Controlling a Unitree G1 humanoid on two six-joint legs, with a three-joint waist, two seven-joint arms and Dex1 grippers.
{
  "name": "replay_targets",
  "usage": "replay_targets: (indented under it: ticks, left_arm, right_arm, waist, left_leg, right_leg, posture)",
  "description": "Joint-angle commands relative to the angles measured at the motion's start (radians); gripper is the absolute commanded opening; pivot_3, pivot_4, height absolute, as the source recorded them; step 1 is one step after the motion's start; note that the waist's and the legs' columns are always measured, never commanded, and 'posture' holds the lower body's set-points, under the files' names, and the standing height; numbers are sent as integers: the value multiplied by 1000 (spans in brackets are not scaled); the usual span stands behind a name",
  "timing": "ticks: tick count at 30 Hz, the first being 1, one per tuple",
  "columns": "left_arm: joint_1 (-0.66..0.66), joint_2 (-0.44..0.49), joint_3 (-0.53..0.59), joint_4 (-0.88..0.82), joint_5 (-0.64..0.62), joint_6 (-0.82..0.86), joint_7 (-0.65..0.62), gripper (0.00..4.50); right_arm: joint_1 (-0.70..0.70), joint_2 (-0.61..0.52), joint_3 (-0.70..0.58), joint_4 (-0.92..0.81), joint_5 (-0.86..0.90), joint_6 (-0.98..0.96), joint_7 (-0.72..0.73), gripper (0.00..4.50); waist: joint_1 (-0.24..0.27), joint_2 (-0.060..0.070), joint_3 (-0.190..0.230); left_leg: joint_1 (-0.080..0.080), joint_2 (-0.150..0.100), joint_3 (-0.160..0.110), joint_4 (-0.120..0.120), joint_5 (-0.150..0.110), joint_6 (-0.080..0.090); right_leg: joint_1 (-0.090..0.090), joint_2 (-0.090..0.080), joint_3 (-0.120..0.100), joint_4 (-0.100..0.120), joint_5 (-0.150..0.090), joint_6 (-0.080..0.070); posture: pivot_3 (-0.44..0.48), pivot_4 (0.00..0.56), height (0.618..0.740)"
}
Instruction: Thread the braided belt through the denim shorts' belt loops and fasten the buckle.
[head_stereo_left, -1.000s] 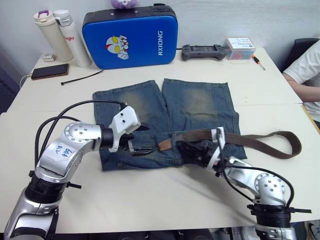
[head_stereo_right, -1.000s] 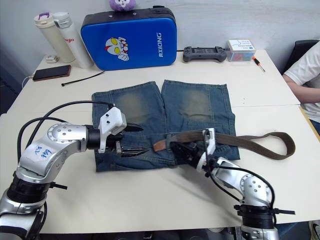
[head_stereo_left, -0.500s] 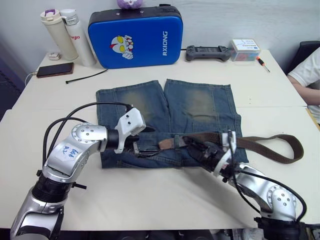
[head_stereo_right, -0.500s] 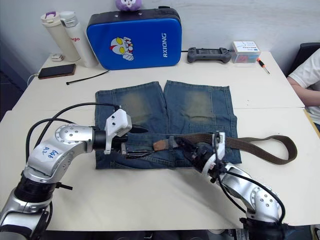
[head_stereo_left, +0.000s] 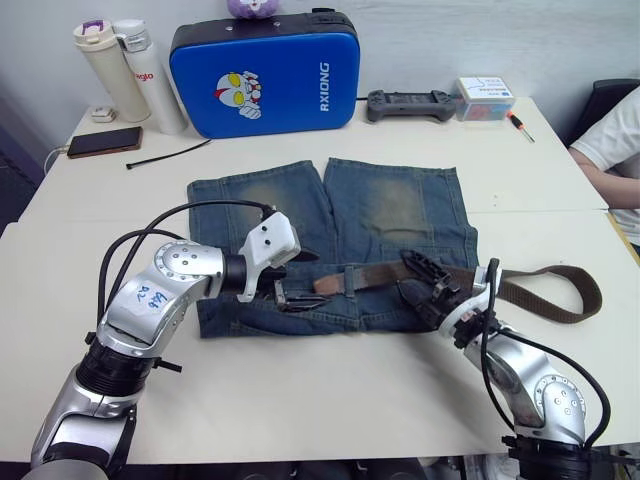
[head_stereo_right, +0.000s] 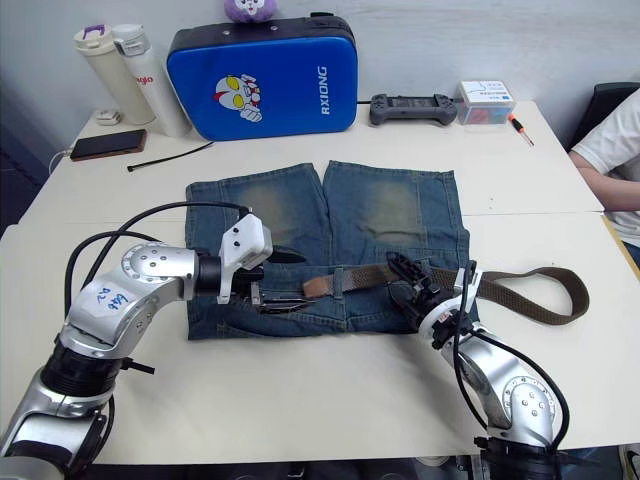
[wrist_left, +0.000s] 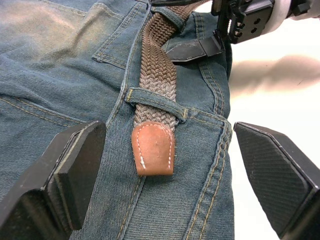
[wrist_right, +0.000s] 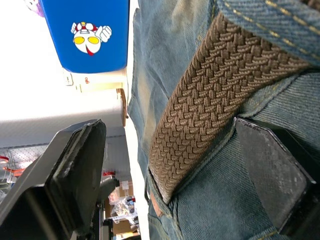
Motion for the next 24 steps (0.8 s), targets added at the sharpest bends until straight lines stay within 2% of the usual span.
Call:
replay_targets:
  ticks: [1,3,6,9,11,12,13,14,17,24]
  left_arm:
    - [-11,4,6,-10,9,-17,-2,4500]
    - [-9,5,7,-12,12,-15,-1,4500]
    - [-4,8,12,-17,12,-12,1,4500]
    - [3,13,15,-21,12,-11,3,4500]
    - [6,16,14,-23,15,-11,4,4500]
    - [7,17,14,-22,15,-12,4,4500]
    - [7,17,15,-22,16,-12,5,4500]
    - [7,17,16,-22,16,-12,6,4500]
    - [5,15,14,-18,17,-13,7,4500]
    - [-8,10,6,-13,20,-14,4,4500]
  right_arm:
    - [-20,17,18,17,-14,-1,13,4387]
    - [-29,23,17,25,-14,1,15,4387]
    - [-28,27,8,24,-5,1,15,3655]
    - [-8,15,6,-2,15,11,6,2210]
    - [-2,2,11,-32,24,13,-23,1478]
    - [-5,-3,20,-51,38,14,-47,771]
    - [-11,-13,42,-71,43,19,-88,522]
    - [-21,-19,61,-89,32,21,-119,36]
    - [-72,-24,128,-116,38,13,-229,36]
    - [-193,-7,264,-69,0,38,-350,36]
  waist:
    - [0,0,0]
    - [0,0,0]
    - [1,0,0]
    - [2,0,0]
    - [2,0,0]
    - [1,0,0]
    - [0,0,0]
    - [0,0,0]
    - [-3,0,0]
    - [-6,0,0]
  left_leg:
    - [0,0,0,0,0,0]
    - [0,0,0,0,0,0]
    - [0,0,0,0,0,0]
    - [0,0,0,0,0,0]
    - [0,0,0,0,0,0]
    - [0,0,0,0,0,0]
    - [0,0,0,0,0,0]
    - [0,0,0,0,0,0]
    - [0,0,0,-1,0,-1]
    - [0,0,0,-1,1,-1]
  right_leg:
    - [0,0,0,0,0,0]
    - [0,0,0,0,0,0]
    - [0,0,0,0,0,0]
    - [0,0,0,0,0,0]
    - [0,0,0,0,0,0]
    - [0,0,0,0,0,0]
    - [0,0,0,0,0,0]
    - [0,0,0,0,0,0]
    - [-1,0,0,0,0,0]
    - [-1,0,0,1,0,0]
  posture:
    - [0,150,740]
    - [0,150,740]
    - [0,150,740]
    - [0,150,740]
    - [0,150,740]
    - [0,150,740]
    - [0,150,740]
    - [0,150,740]
    - [0,150,740]
    - [0,150,740]
